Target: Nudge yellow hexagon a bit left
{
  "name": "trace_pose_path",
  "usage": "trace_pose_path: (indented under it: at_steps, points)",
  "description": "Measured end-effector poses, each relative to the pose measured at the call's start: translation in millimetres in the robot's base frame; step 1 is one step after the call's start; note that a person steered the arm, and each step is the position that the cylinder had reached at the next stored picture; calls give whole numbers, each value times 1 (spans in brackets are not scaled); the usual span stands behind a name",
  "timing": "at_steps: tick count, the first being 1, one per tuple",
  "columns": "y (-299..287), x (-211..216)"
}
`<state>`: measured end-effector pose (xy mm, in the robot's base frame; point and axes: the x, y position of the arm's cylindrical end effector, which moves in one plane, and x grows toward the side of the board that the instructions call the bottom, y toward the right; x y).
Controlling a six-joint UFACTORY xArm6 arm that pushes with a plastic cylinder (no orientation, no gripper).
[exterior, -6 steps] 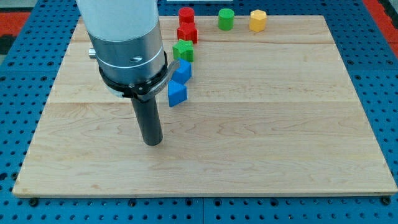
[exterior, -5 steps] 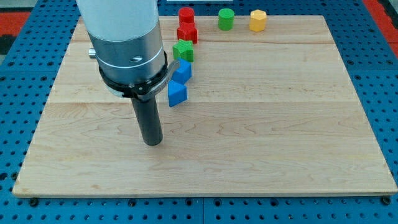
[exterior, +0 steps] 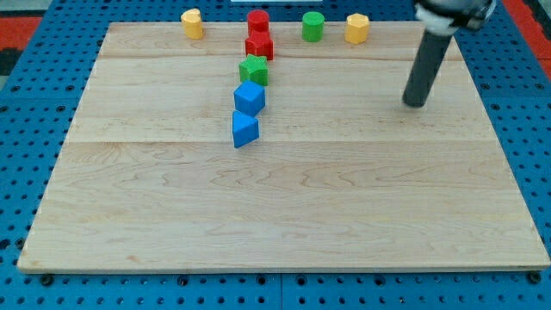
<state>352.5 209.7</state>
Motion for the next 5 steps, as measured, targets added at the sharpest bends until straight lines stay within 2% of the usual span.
trace_pose_path:
  at_steps: [2, 3, 4, 5]
  points:
    - [42, -123]
    - [31, -161]
    - [1, -161]
    - [-81, -161]
